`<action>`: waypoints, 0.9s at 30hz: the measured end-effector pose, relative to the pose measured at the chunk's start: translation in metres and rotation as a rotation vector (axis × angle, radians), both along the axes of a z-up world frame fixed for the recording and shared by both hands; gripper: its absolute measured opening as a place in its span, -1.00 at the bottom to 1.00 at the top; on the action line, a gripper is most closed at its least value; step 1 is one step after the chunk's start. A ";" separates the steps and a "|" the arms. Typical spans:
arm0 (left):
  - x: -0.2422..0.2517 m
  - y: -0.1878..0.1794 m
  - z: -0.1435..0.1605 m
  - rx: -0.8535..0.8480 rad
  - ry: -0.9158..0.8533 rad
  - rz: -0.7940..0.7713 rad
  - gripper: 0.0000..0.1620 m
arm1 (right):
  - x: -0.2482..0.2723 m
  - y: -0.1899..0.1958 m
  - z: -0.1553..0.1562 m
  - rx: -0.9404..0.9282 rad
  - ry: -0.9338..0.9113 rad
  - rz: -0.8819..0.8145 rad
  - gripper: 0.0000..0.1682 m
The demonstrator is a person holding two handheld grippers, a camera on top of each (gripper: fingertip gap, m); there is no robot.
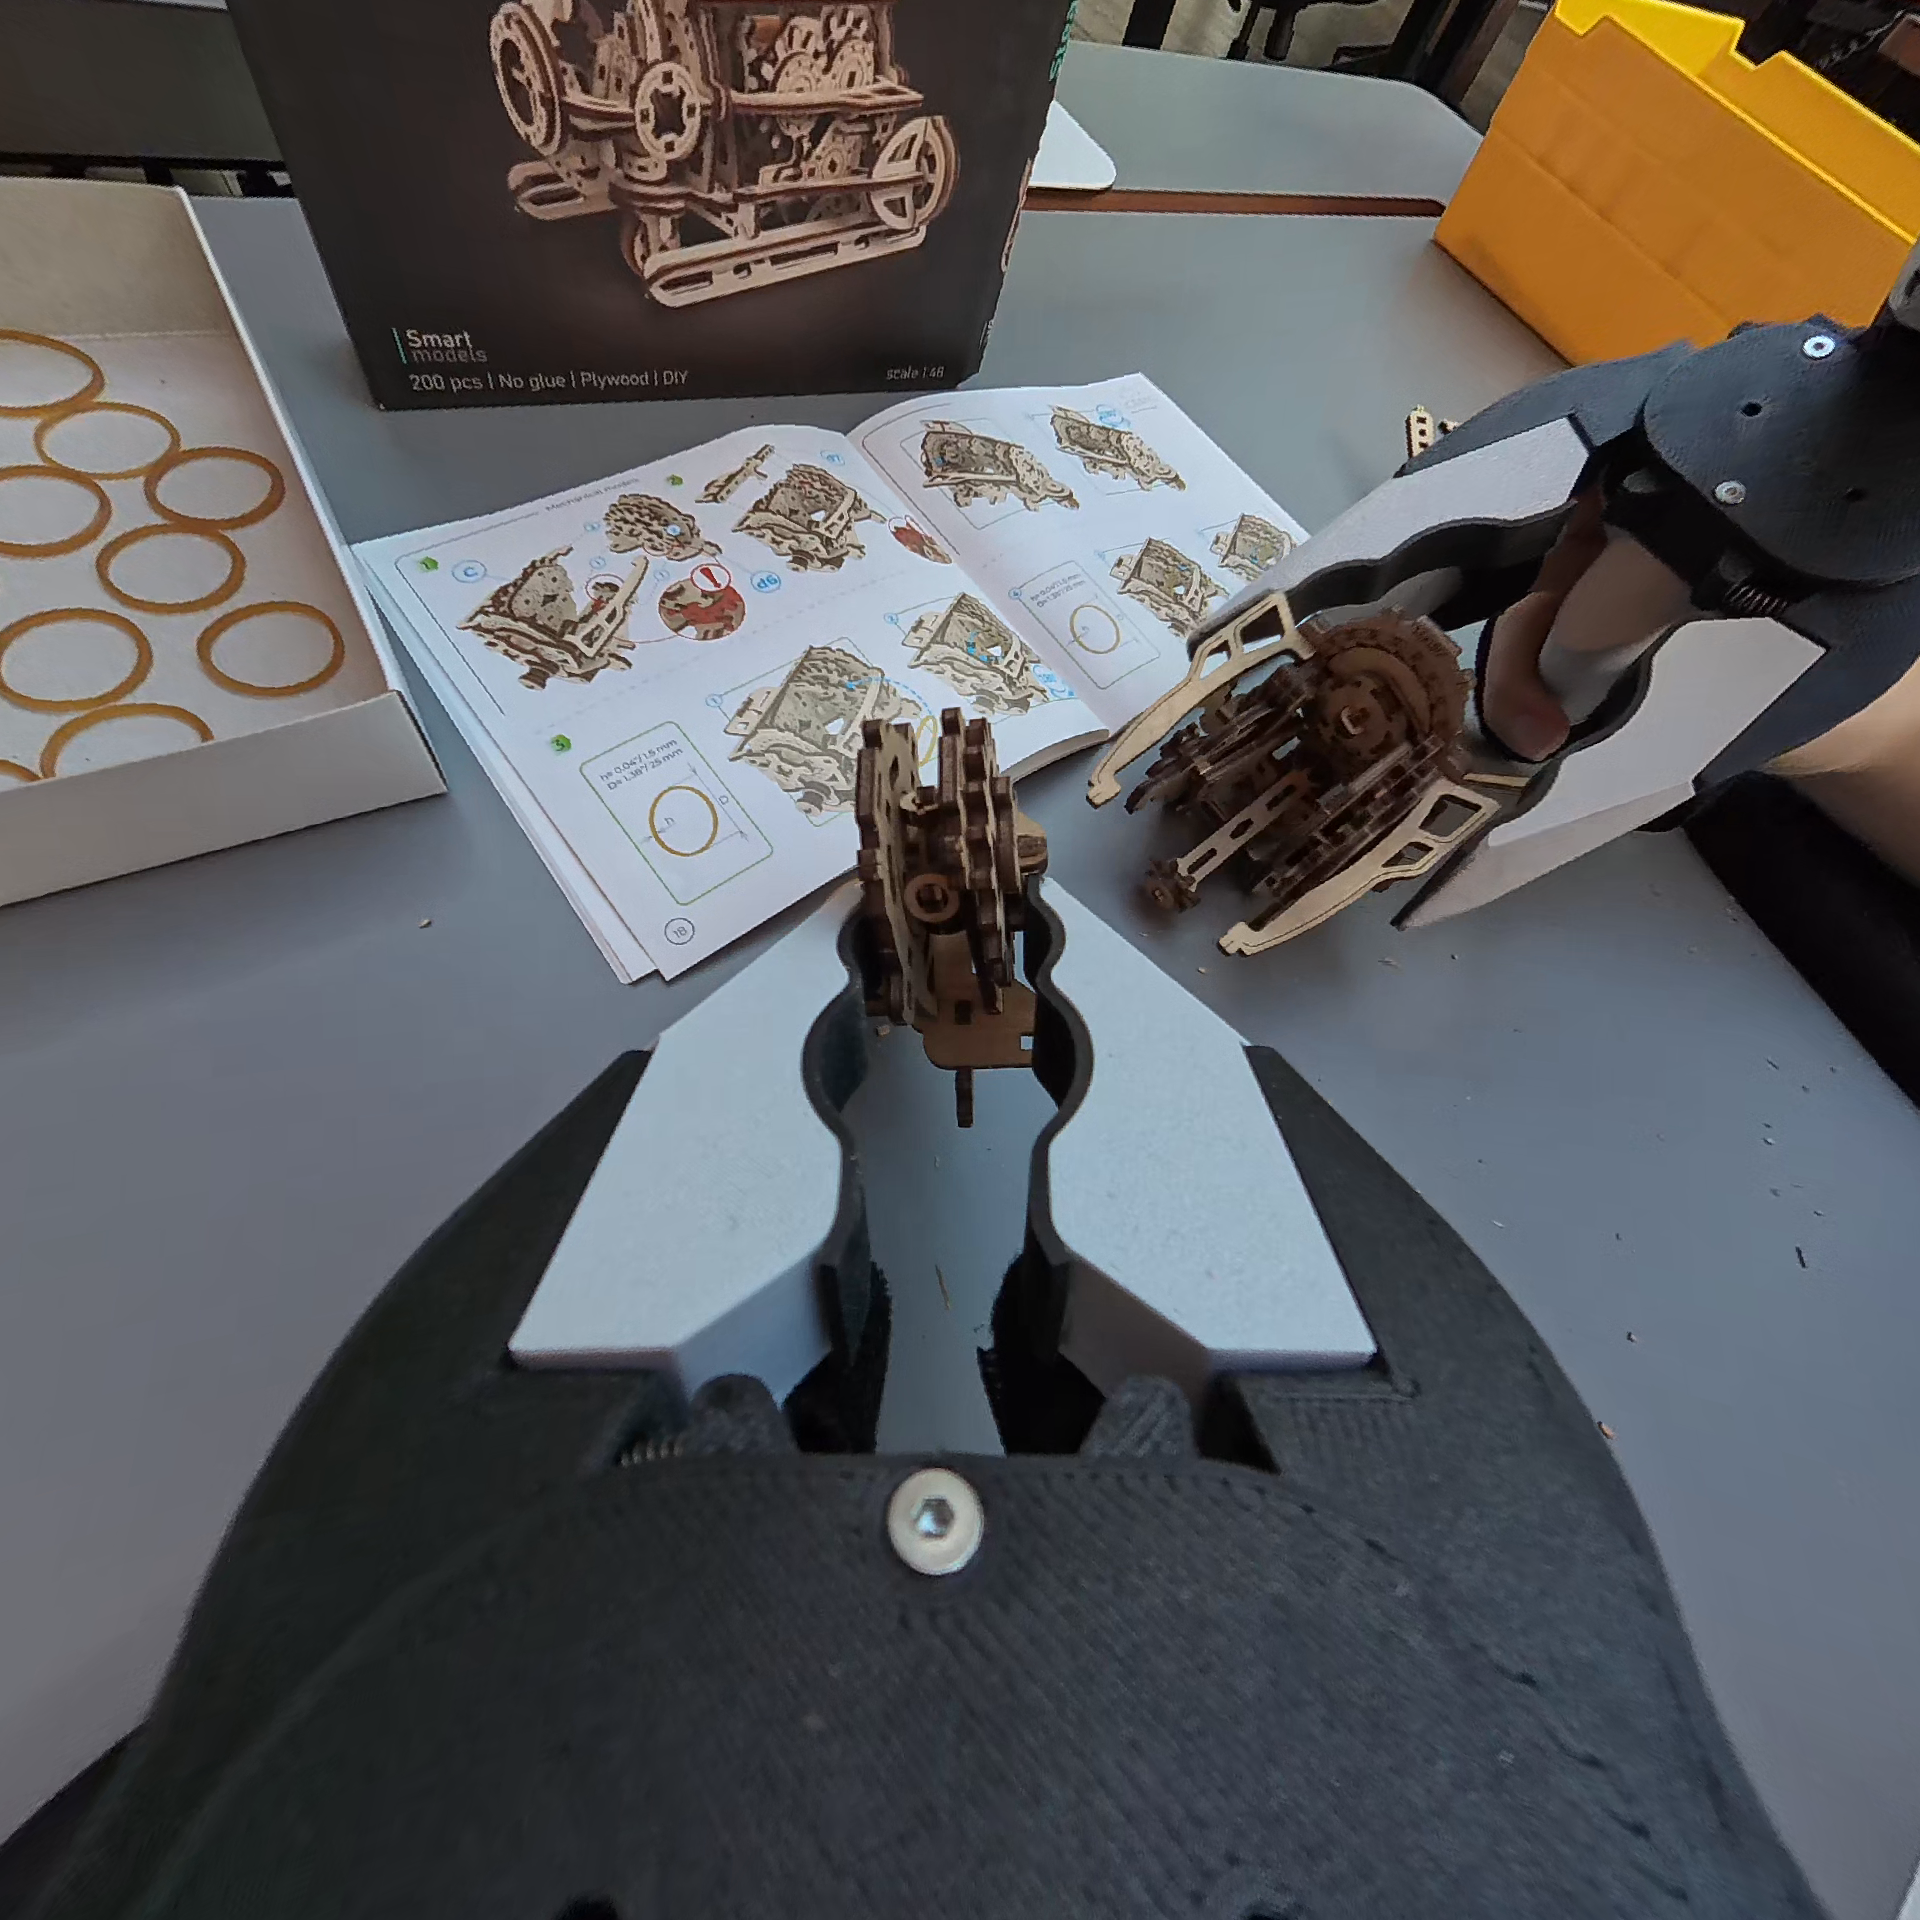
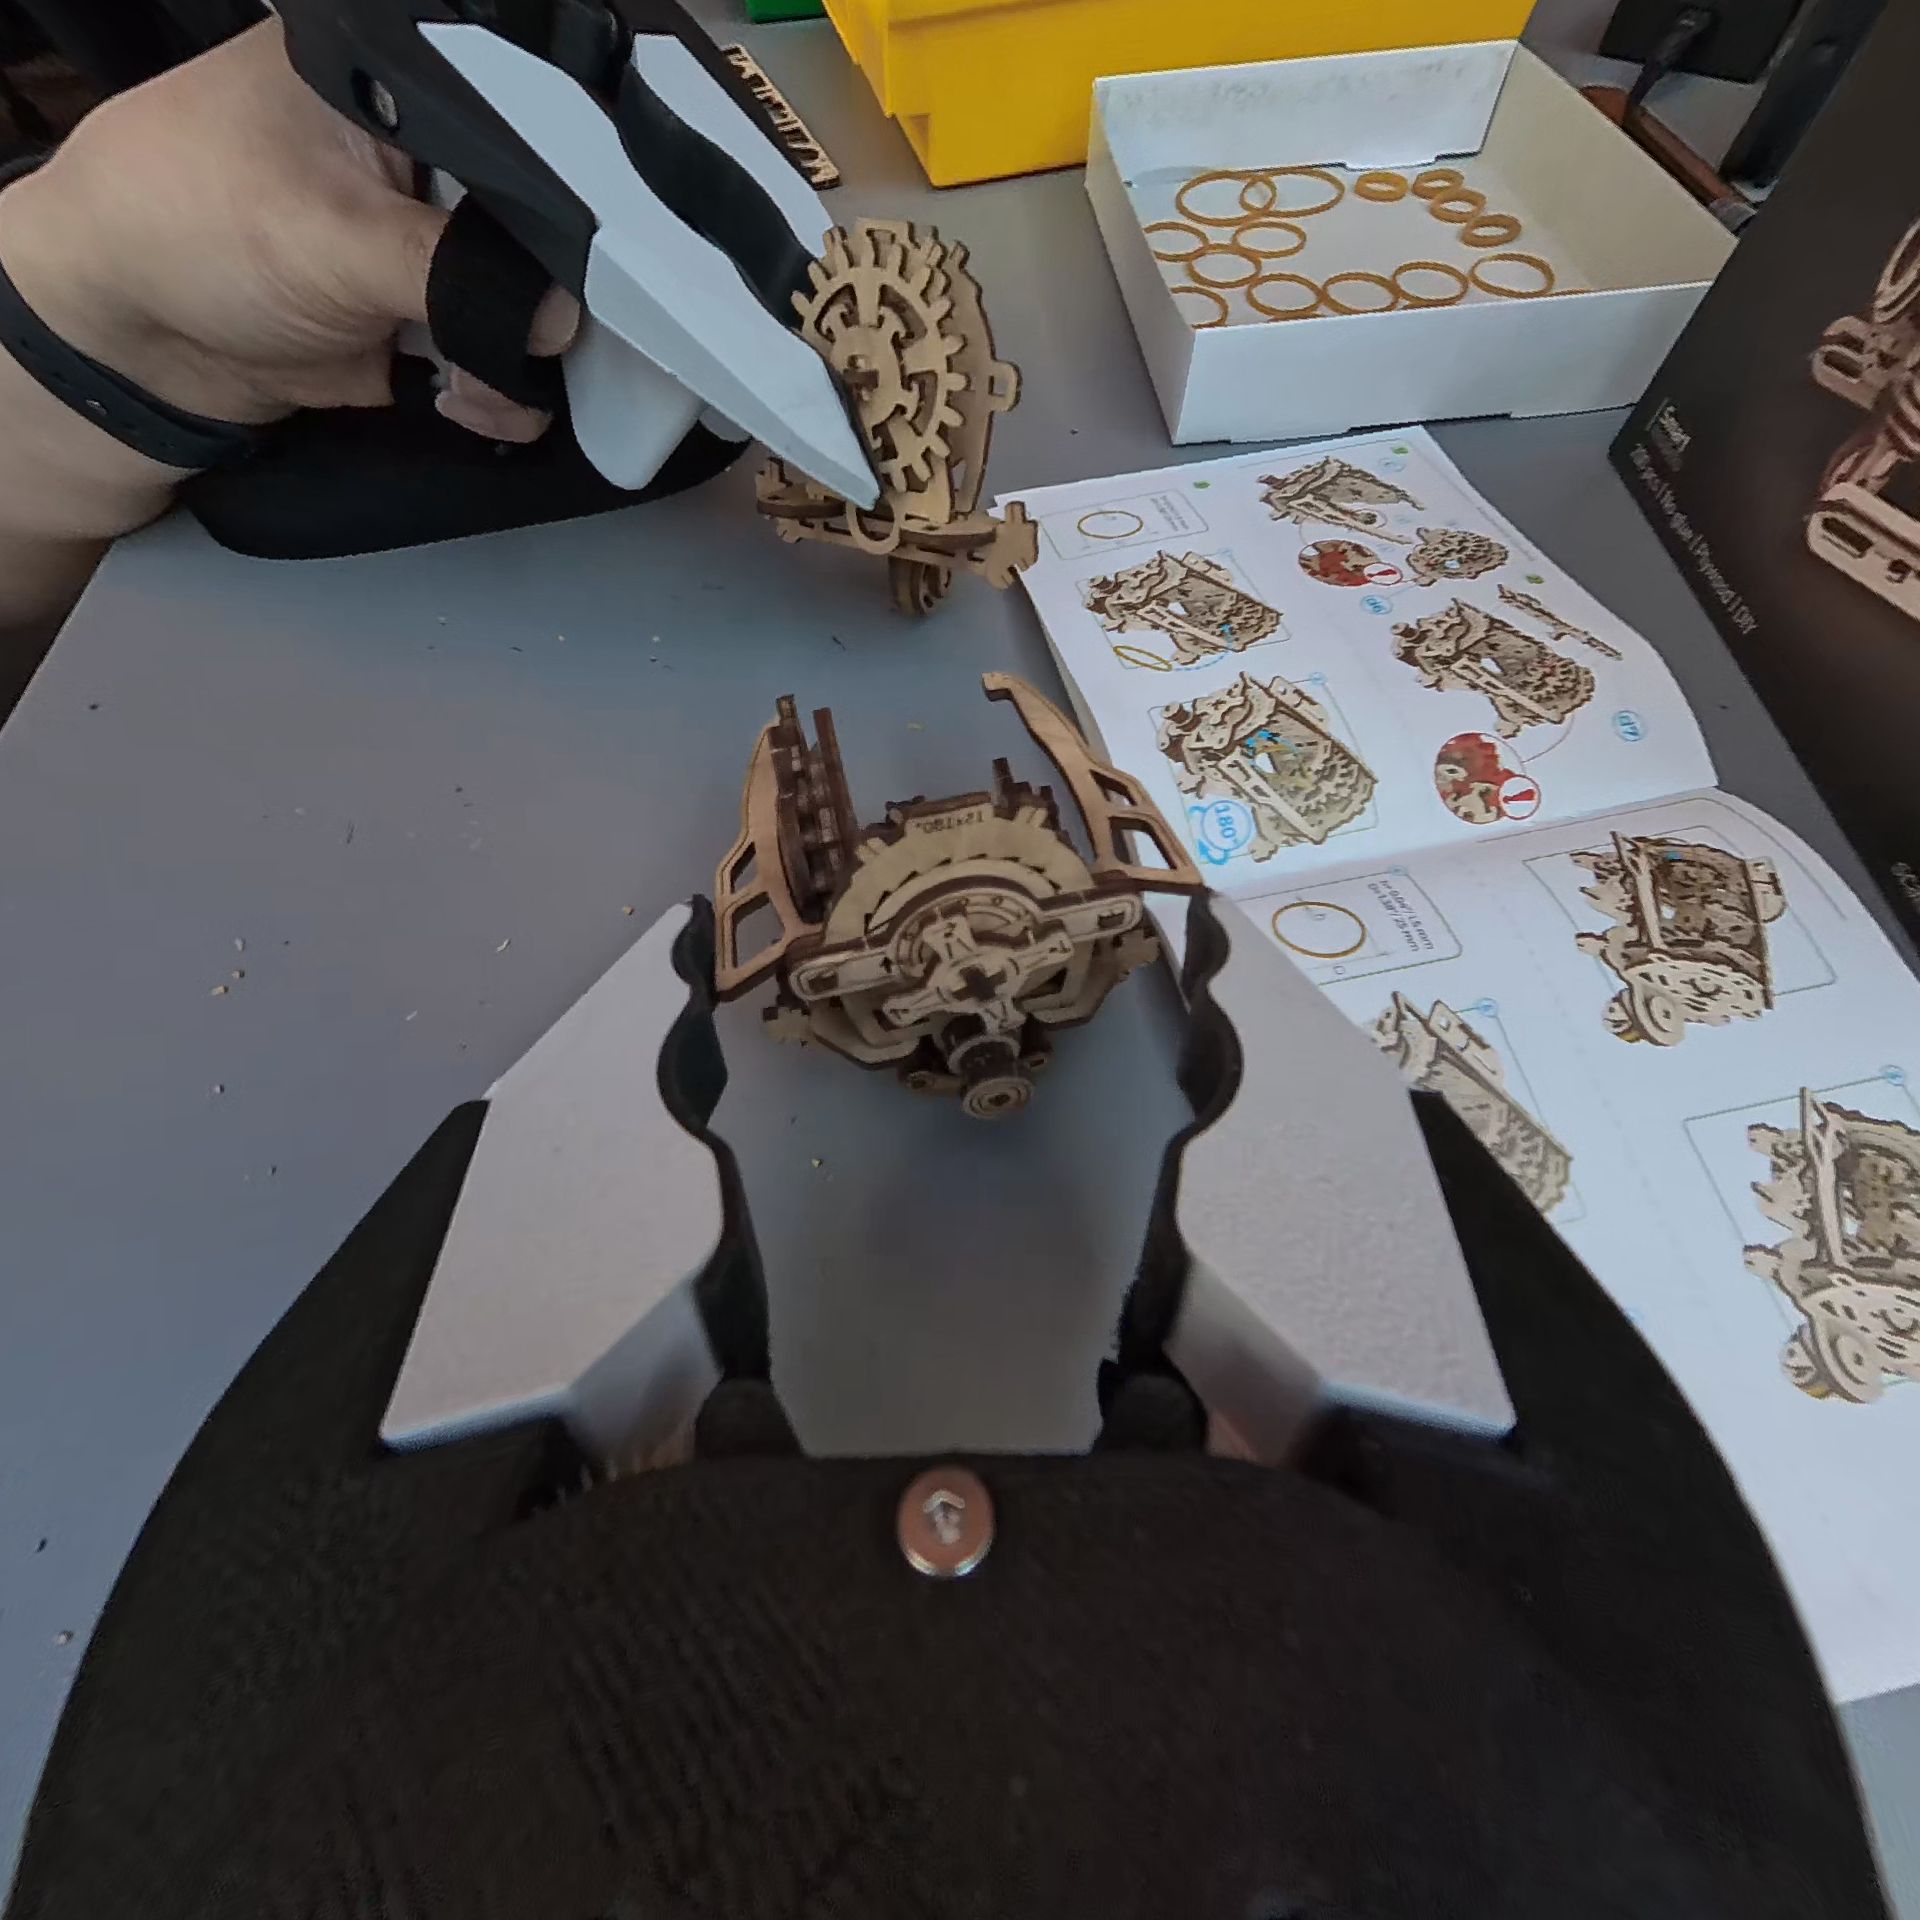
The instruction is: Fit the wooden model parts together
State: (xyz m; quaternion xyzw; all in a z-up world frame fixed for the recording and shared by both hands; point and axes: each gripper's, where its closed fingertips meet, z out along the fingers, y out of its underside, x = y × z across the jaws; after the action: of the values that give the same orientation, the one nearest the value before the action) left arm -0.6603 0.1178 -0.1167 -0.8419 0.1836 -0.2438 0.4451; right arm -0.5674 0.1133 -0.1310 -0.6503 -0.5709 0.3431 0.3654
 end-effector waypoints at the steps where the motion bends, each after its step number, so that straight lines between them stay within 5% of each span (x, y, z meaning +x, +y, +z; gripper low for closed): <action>1: 0.000 0.000 0.000 -0.001 -0.001 -0.001 -0.70 | -0.001 -0.003 0.000 -0.009 0.005 0.022 0.07; 15: 0.001 -0.002 0.002 0.006 -0.011 -0.013 -0.70 | -0.002 -0.005 0.002 0.060 0.018 0.049 -0.07; 27: 0.008 -0.005 0.005 -0.008 -0.060 -0.030 -0.70 | -0.001 -0.009 0.037 -0.168 0.245 0.060 -0.07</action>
State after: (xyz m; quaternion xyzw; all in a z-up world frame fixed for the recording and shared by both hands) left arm -0.6523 0.1124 -0.1114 -0.8330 0.1819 -0.2765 0.4433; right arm -0.5683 0.1047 -0.0936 -0.6143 -0.5106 0.4773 0.3661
